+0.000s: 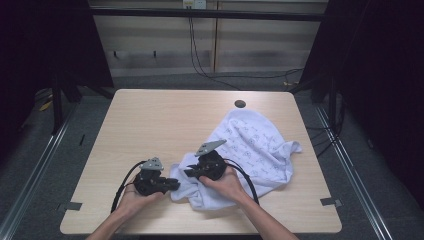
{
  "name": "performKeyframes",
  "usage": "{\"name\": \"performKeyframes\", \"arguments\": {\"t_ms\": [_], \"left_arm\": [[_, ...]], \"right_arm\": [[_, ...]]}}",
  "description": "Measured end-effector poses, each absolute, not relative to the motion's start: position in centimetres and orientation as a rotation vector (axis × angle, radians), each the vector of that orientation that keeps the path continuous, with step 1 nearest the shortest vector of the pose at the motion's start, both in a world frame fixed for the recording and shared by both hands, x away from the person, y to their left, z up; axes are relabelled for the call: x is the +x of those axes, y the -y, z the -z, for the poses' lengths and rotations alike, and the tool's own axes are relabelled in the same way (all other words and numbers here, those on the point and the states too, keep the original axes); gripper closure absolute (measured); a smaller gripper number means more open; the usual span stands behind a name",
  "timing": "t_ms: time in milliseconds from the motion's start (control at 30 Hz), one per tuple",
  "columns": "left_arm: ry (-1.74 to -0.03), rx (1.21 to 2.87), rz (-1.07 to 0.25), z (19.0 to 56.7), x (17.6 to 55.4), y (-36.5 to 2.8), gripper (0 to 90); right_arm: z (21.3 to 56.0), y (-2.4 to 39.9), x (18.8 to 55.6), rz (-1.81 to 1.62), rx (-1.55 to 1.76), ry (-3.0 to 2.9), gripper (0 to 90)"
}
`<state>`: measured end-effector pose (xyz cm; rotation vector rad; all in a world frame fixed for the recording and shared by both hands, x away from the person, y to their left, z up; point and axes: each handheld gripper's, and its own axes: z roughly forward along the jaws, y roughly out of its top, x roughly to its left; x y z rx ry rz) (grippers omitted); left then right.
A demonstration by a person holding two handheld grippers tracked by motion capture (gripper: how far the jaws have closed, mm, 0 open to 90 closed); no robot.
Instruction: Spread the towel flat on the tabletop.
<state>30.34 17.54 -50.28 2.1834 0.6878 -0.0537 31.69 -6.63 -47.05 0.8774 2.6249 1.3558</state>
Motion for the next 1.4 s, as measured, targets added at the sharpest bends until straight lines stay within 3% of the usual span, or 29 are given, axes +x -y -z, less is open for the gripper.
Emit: {"name": "performKeyframes", "arguments": {"t_ms": [100, 267, 433, 633, 733, 867, 1067, 1233, 1400], "left_arm": [[-0.693, 2.182, 0.064, 50.3, 30.1, -17.7, 77.3], [-0.664, 2.232, 0.065, 49.8, 28.5, -17.2, 71.9], [-0.644, 2.245, 0.122, 49.7, 27.5, -16.8, 70.6], [-0.6, 2.235, 0.247, 49.5, 26.6, -16.7, 63.8], [-0.598, 2.168, 0.214, 48.5, 26.8, -17.7, 60.4], [-0.698, 2.093, 0.124, 48.3, 28.6, -19.3, 58.3], [-0.749, 2.061, 0.093, 48.6, 31.8, -20.0, 47.4], [-0.764, 2.053, 0.112, 49.4, 32.6, -19.8, 44.9], [-0.77, 2.092, 0.138, 50.3, 32.9, -18.9, 41.6]], "right_arm": [[46.1, 8.6, 30.8, -1.386, 0.908, -2.549, 84.1], [44.2, 16.0, 27.1, -1.389, 1.006, -2.391, 84.0], [46.2, 23.0, 23.3, -1.298, 1.191, -2.327, 81.7], [48.3, 28.0, 21.3, -1.172, 1.372, -2.313, 70.1], [47.9, 28.8, 21.1, -1.168, 1.363, -2.269, 57.9], [46.6, 28.2, 22.0, -1.229, 1.311, -2.23, 50.3], [45.8, 26.2, 25.9, -1.305, 1.217, -2.238, 49.3], [47.0, 25.9, 29.8, -1.391, 1.288, -2.262, 45.0], [48.5, 25.2, 31.1, -1.425, 1.314, -2.355, 42.6]]}}
